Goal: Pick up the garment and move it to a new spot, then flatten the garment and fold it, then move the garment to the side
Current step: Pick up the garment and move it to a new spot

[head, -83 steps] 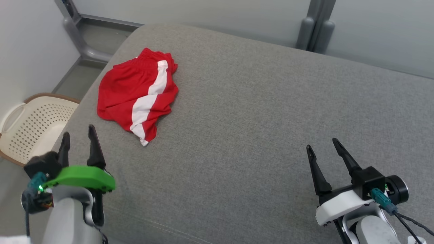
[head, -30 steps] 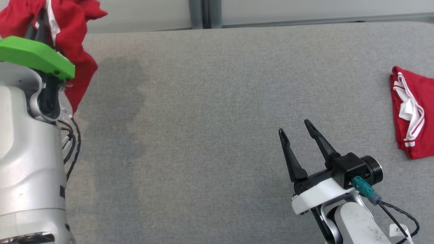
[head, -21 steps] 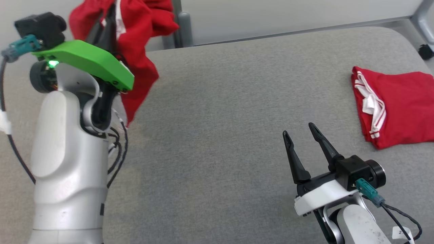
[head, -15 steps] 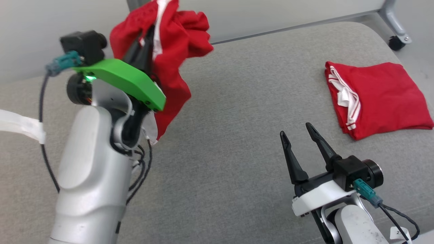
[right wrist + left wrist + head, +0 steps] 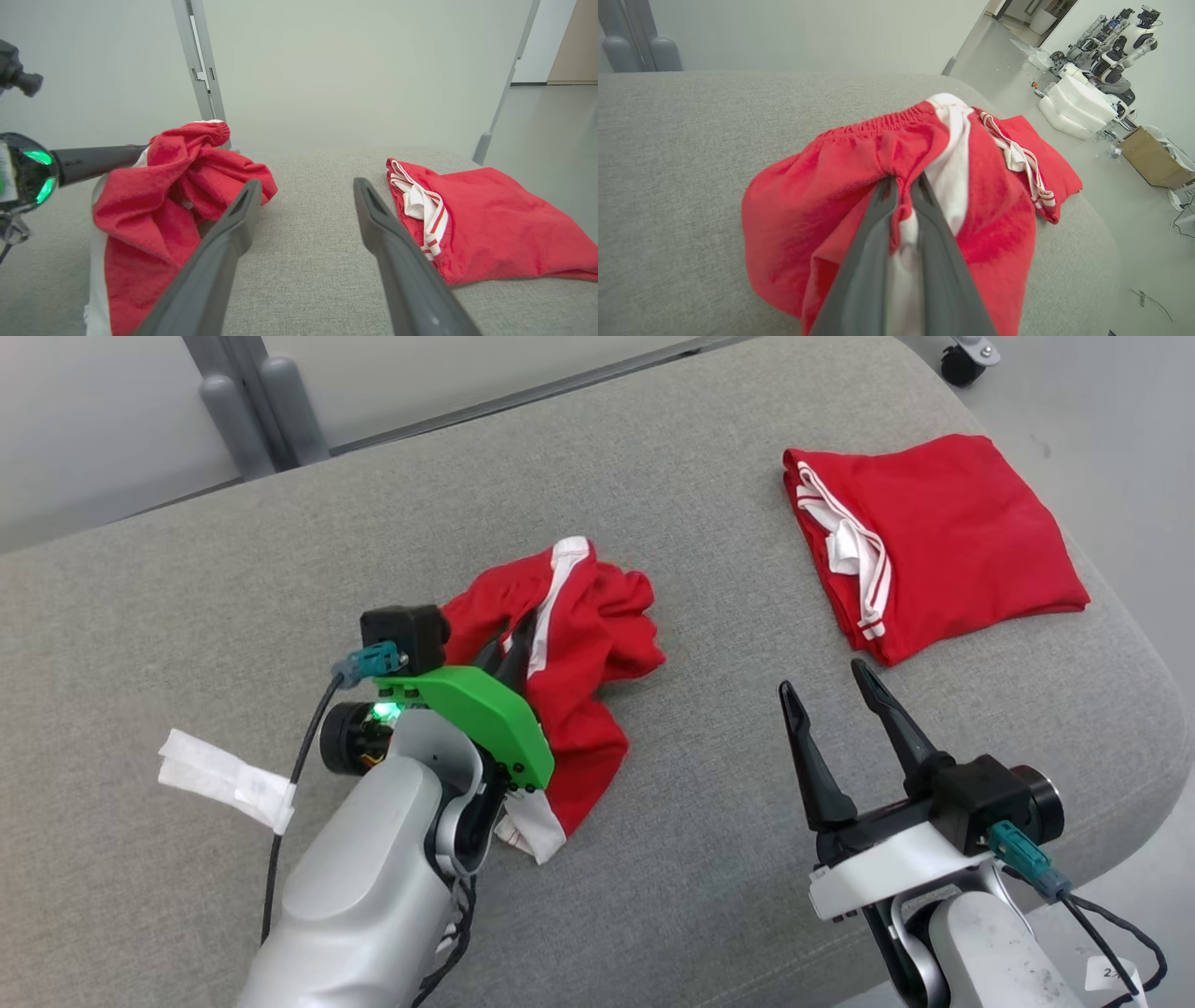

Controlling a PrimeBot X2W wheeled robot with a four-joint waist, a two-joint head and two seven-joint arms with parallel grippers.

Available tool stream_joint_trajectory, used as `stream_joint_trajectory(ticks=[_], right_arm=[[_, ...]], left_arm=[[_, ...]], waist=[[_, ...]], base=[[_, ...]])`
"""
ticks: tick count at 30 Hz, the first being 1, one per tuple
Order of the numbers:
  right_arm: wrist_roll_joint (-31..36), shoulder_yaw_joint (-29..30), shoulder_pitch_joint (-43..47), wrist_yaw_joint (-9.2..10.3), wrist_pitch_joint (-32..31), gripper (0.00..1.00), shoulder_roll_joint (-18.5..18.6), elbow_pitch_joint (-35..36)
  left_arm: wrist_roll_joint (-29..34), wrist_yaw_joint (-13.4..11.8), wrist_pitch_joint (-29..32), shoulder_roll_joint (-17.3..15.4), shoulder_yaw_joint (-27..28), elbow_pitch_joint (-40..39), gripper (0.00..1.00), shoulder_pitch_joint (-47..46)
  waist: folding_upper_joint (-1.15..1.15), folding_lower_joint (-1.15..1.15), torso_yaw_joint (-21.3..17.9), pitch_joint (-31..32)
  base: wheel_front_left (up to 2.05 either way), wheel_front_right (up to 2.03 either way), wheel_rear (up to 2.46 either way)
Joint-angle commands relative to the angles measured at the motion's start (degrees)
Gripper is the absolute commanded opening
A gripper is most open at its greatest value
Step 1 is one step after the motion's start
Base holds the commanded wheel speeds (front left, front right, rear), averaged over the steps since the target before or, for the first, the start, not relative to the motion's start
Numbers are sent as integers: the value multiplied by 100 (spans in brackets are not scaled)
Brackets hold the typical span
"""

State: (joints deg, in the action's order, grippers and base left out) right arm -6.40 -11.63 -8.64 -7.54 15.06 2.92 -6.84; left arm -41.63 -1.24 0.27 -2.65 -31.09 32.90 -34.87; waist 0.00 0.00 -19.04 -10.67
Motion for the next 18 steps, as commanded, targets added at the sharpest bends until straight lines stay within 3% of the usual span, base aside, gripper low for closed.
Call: stream_joint_trajectory(ticks=[1, 2, 11, 15, 18], right_arm=[[-20, 23, -59, 11, 14, 100, -1, 28], [-15, 42, -49, 11, 14, 100, -2, 33], [121, 282, 85, 11, 14, 100, 4, 23], [192, 469, 169, 11, 14, 100, 5, -5], [251, 650, 204, 11, 14, 100, 5, -21]], left_arm=[[135, -38, -154, -46, -9, 220, 43, -48], [115, -47, -228, -43, -15, 358, 100, -63], [299, 223, -1338, -60, -45, 961, 100, -101], [309, 263, -1539, -116, 304, 727, 100, 183], [584, 267, -1543, -160, 819, 111, 100, 510]], waist=[[0, 0, -54, -138], [0, 0, -20, -147], [0, 0, 589, 44], [0, 0, 940, 202], [0, 0, 1220, 311]], base=[[0, 0, 0], [0, 0, 0], [0, 0, 0], [0, 0, 0], [0, 0, 0]])
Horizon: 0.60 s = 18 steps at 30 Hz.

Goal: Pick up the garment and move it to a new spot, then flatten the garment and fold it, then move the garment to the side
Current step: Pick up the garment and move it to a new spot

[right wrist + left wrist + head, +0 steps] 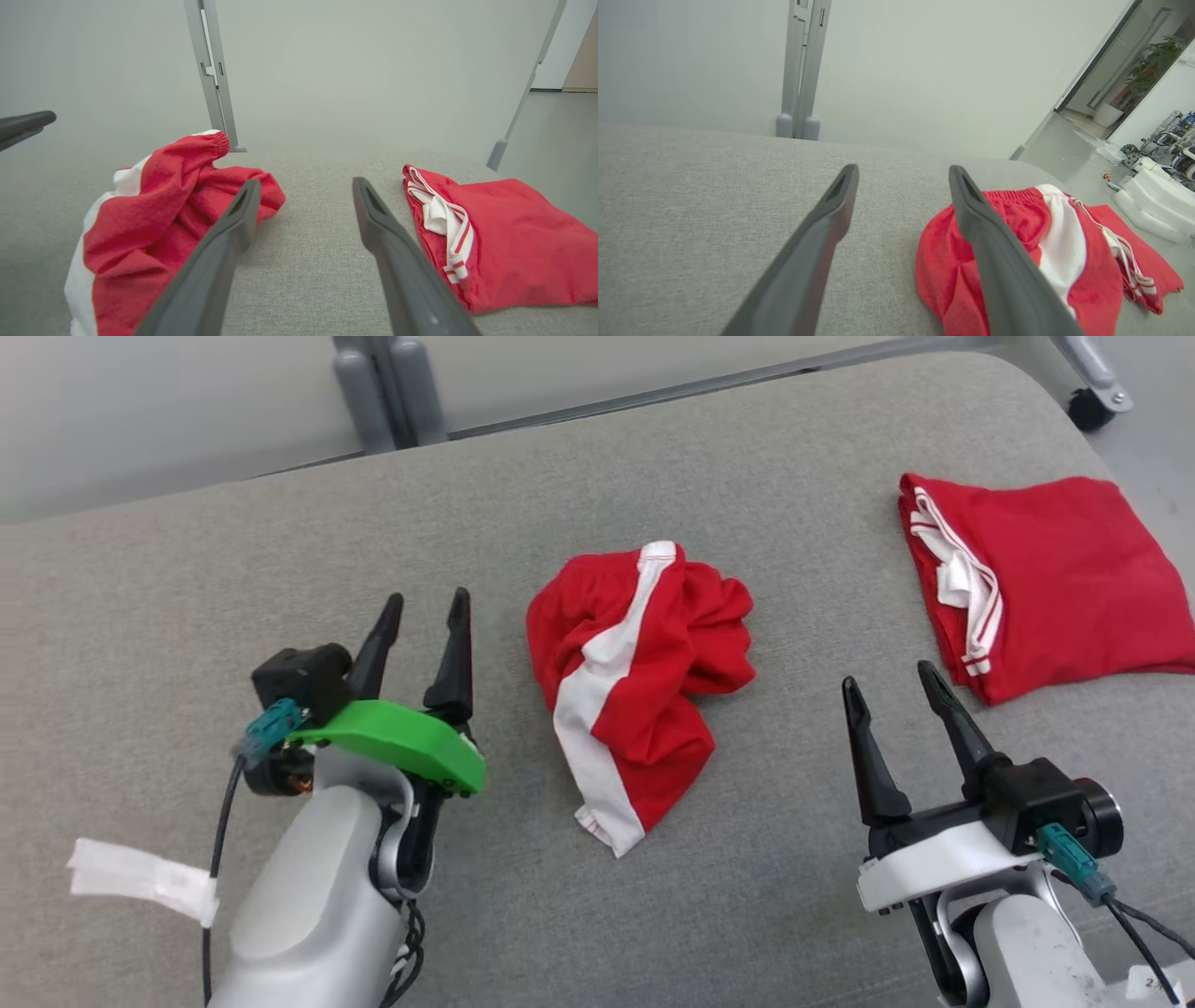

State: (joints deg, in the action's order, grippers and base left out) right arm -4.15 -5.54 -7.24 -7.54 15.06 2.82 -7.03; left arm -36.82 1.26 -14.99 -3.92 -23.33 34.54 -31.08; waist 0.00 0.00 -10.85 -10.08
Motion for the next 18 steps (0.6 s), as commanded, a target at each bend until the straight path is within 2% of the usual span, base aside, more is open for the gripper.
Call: stream_joint_trajectory(ticks=[1, 10, 18], right_arm=[[40, 67, 76, 11, 14, 100, 15, -18], [129, 419, 245, 11, 14, 100, 17, -84], [92, 668, 379, 11, 14, 100, 17, -178]], left_arm=[[187, 22, -15, -47, 199, -238, 100, 279], [1478, 236, -11, -104, 1440, -1668, 100, 1583], [2238, 384, -13, -117, 2098, -1944, 100, 2405]], waist=[[0, 0, 461, 279], [0, 0, 911, 521], [0, 0, 1082, 670]], base=[[0, 0, 0], [0, 0, 0], [0, 0, 0]])
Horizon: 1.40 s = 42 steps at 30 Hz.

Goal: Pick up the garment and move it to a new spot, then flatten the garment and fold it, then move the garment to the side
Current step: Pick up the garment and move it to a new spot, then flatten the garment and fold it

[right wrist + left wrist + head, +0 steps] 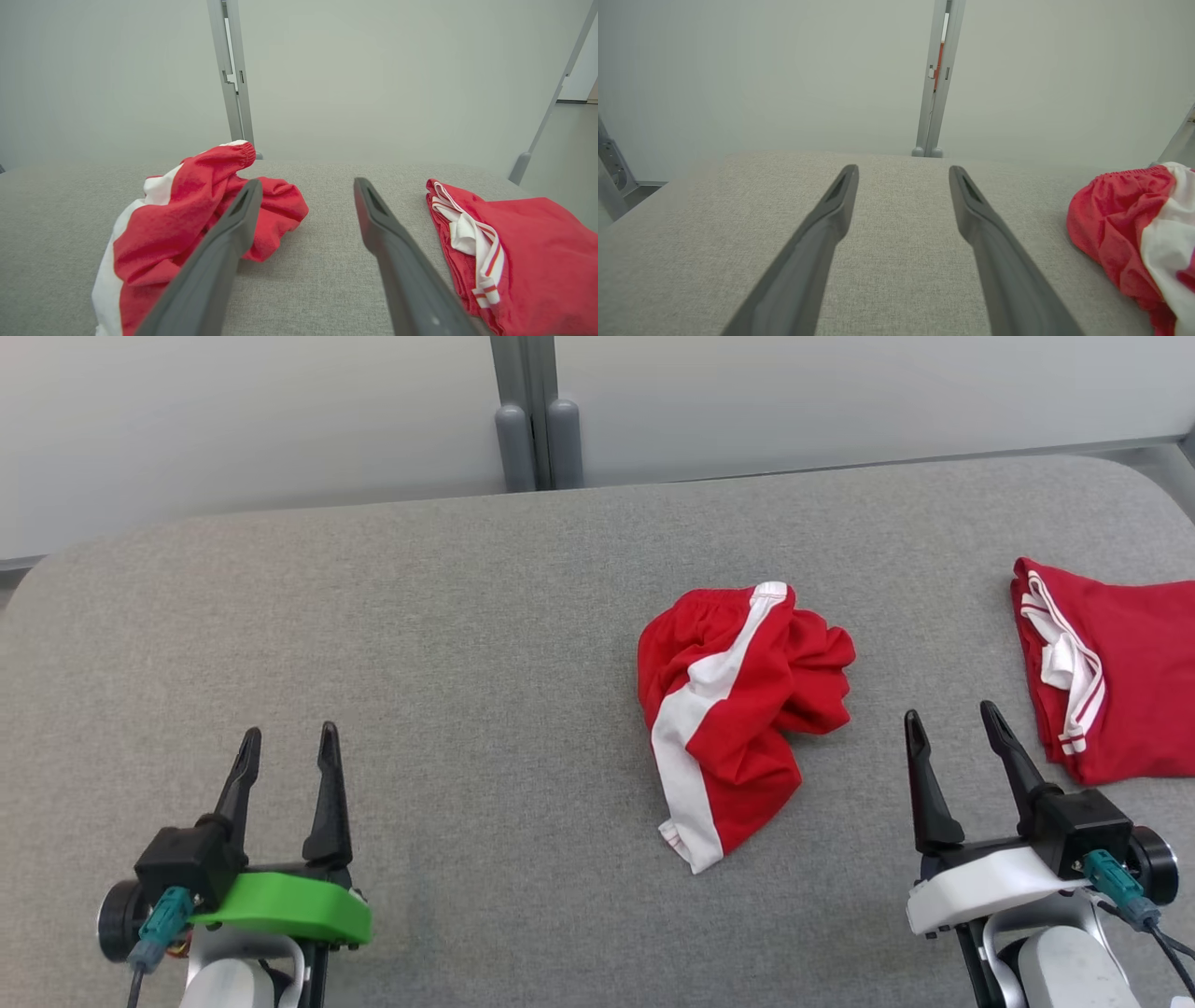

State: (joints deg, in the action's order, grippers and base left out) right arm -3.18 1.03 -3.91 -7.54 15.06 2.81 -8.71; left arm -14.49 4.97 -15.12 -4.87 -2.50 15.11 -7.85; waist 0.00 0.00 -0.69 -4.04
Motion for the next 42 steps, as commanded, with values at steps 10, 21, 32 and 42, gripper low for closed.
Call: stream_joint_trajectory(ticks=[10, 21, 32, 42], right_arm=[[-91, 72, 185, 11, 14, 100, 16, -108], [-154, 63, 201, 11, 14, 100, 16, -99], [-192, -9, 189, 11, 14, 100, 15, -97], [-183, -20, 202, 11, 14, 100, 15, -73]], left_arm=[[173, 168, 0, 143, 446, -83, 100, 694], [213, 242, 0, 189, 500, -38, 100, 659], [130, 252, 0, 194, 439, -19, 100, 639], [128, 253, 0, 194, 303, 38, 100, 537]], waist=[[0, 0, 100, 138], [0, 0, 151, 155], [0, 0, 117, 147], [0, 0, 52, 87]], base=[[0, 0, 0], [0, 0, 0], [0, 0, 0], [0, 0, 0]])
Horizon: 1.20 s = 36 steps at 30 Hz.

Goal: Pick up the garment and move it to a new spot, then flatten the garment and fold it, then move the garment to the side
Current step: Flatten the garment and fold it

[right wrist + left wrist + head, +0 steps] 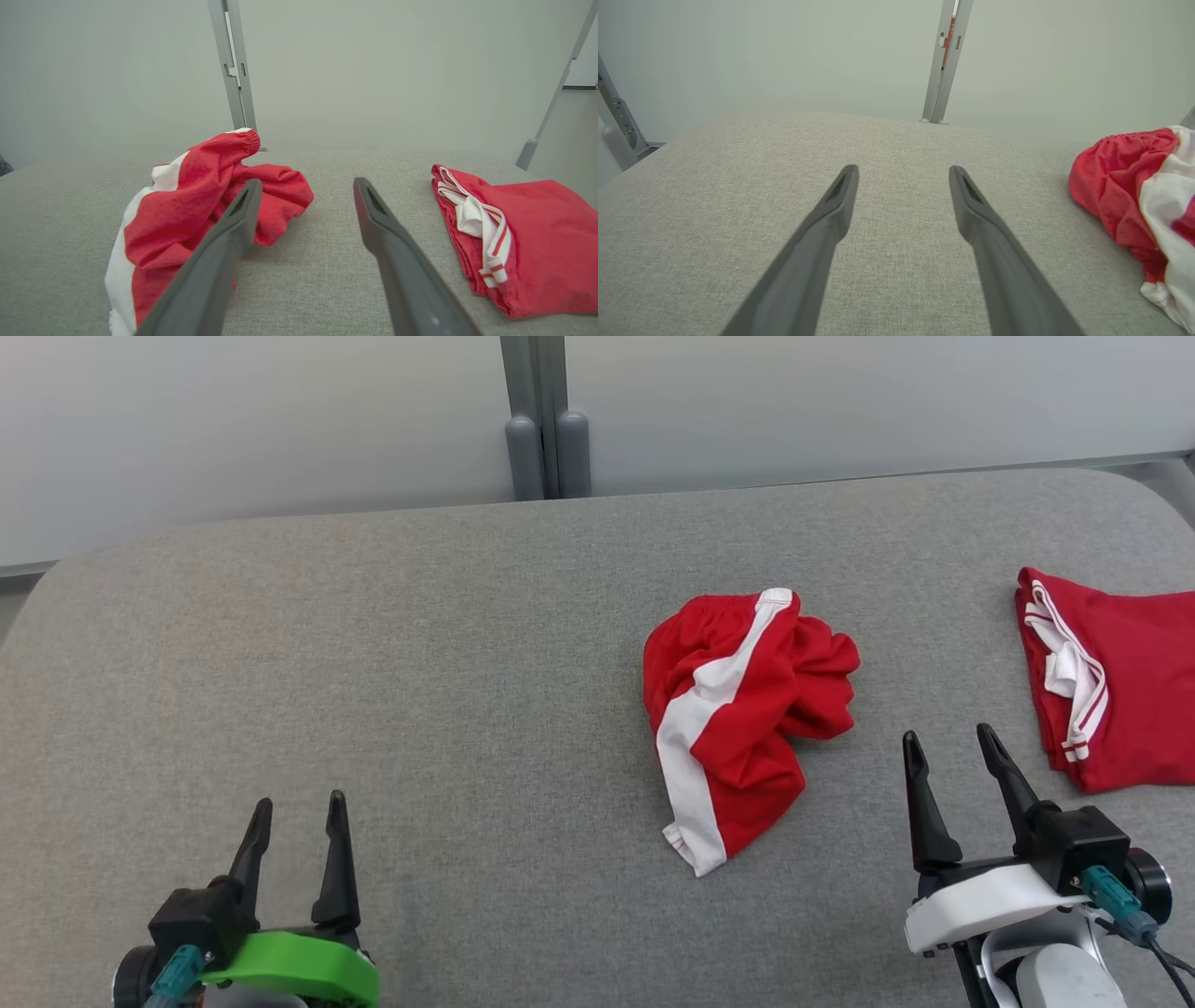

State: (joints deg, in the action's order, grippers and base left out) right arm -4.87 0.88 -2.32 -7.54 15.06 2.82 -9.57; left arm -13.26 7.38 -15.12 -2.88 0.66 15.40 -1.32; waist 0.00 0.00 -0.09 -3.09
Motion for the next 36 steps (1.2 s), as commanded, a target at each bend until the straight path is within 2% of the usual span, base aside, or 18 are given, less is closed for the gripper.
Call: stream_joint_trajectory(ticks=[1, 6, 9, 16, 26, 30, 36], right_arm=[[-10, -24, 24, 11, 14, 100, 14, 11], [-34, -119, -104, 11, 14, 100, 15, 31], [-58, -175, -139, 11, 14, 100, 15, 27], [-106, -299, -253, 11, 14, 100, 14, 12], [-170, -436, -405, 11, 14, 100, 11, 40], [-233, -528, -433, 11, 14, 100, 12, 55], [-279, -504, -485, 11, 14, 100, 10, 96]], left_arm=[[7, 13, 0, -5, -59, 24, 100, -178], [43, 14, 0, -6, -335, 240, 100, -630], [-80, 14, 135, -137, -769, 653, 100, -1239], [-1039, 13, 1625, -432, -2009, 1178, 100, -2915], [-2233, 14, 3430, -711, -3539, 1364, 100, -4506], [-2624, 14, 3767, -859, -3918, 1433, 100, -4892], [-2892, 14, 3907, -995, -4256, 1807, 100, -5207]], waist=[[0, 0, -28, -26], [0, 0, -228, -144], [0, 0, -423, -243], [0, 0, -1020, -508], [0, 0, -1809, -889], [0, 0, -2093, -1026], [0, 0, -2362, -1183]], base=[[0, 0, 0], [0, 0, 0], [0, 0, 0], [0, 0, 0], [0, 0, 0], [0, 0, 0], [0, 0, 0]])
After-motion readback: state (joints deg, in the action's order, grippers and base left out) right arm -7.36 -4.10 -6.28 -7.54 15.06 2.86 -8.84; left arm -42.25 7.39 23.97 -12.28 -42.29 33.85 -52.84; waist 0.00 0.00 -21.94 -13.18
